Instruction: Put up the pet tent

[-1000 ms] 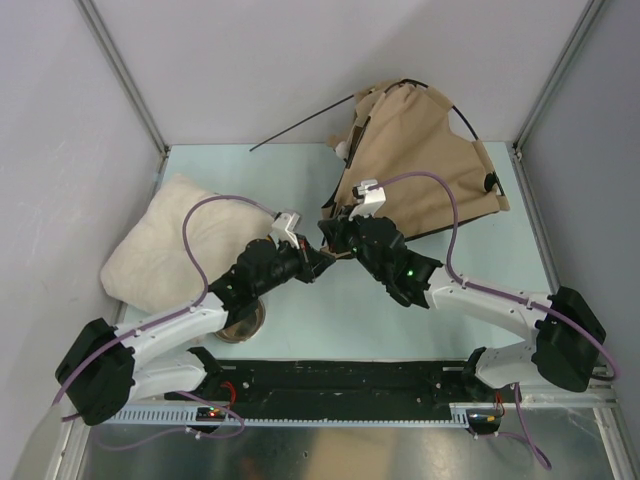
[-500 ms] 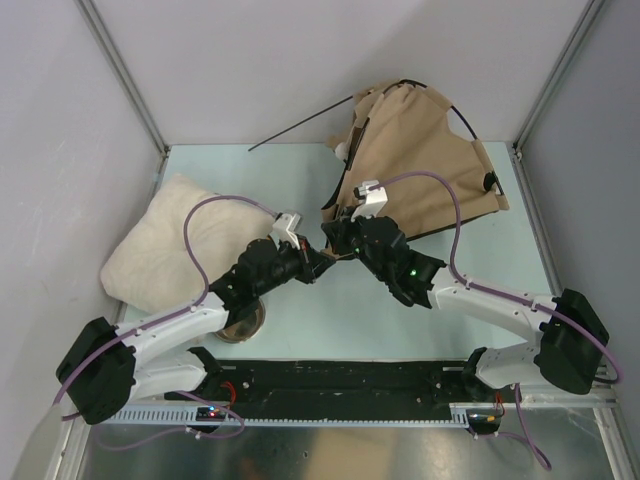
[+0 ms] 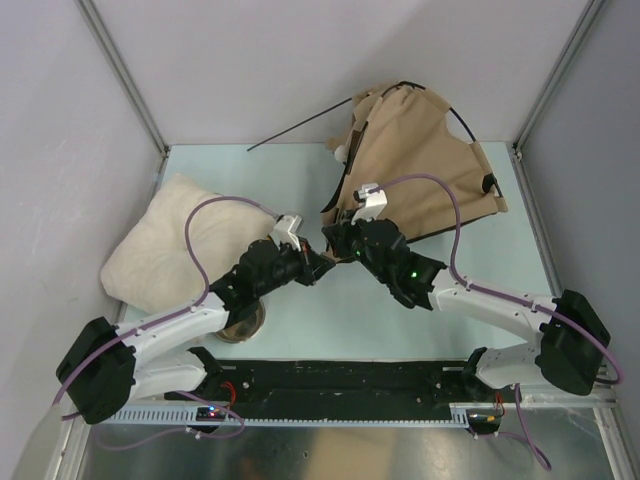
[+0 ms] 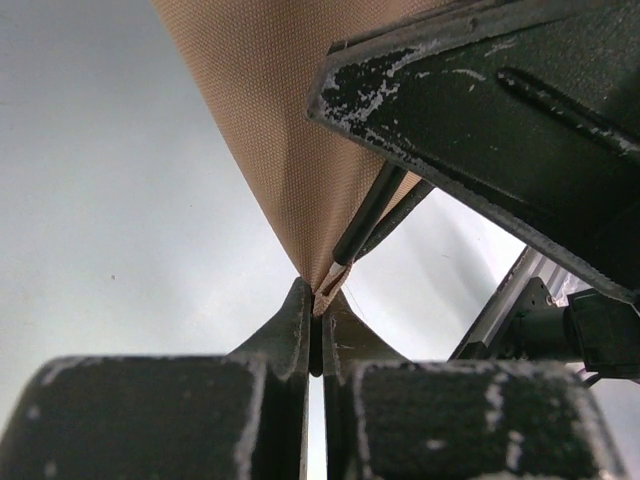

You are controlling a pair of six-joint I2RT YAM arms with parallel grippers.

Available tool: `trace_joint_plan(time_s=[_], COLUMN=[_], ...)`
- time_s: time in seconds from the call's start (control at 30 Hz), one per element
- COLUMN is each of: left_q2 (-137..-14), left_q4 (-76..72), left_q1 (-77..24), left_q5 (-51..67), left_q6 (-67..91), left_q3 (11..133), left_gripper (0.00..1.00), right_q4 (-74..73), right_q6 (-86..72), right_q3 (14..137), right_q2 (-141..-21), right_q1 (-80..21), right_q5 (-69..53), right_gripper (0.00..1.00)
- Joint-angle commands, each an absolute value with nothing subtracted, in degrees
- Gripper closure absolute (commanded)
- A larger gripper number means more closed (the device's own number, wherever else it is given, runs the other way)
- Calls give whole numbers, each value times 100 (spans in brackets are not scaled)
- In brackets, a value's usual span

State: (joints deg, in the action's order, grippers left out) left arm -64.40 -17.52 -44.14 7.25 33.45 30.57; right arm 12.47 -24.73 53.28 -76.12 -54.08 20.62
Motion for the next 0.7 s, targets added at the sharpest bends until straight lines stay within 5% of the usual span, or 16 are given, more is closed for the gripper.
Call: trace_joint_plan(time_s=[0.0,0.67], left_q2=[-6619,-6455], left_q4=[443,558], left_q1=[-4592,-4593], left_q5=[1241,793], left_q6=[3188,2824], left_q3=[2627,2783], left_gripper=[100,100], right_q4=[2627,3534], right_q6=[-2146,-2061], right_q3=[5412,4372], right_q2=[-7053,-7028], right_q1=[-4910,-4969], right_q5=[3495,2657], right_gripper=[100,100])
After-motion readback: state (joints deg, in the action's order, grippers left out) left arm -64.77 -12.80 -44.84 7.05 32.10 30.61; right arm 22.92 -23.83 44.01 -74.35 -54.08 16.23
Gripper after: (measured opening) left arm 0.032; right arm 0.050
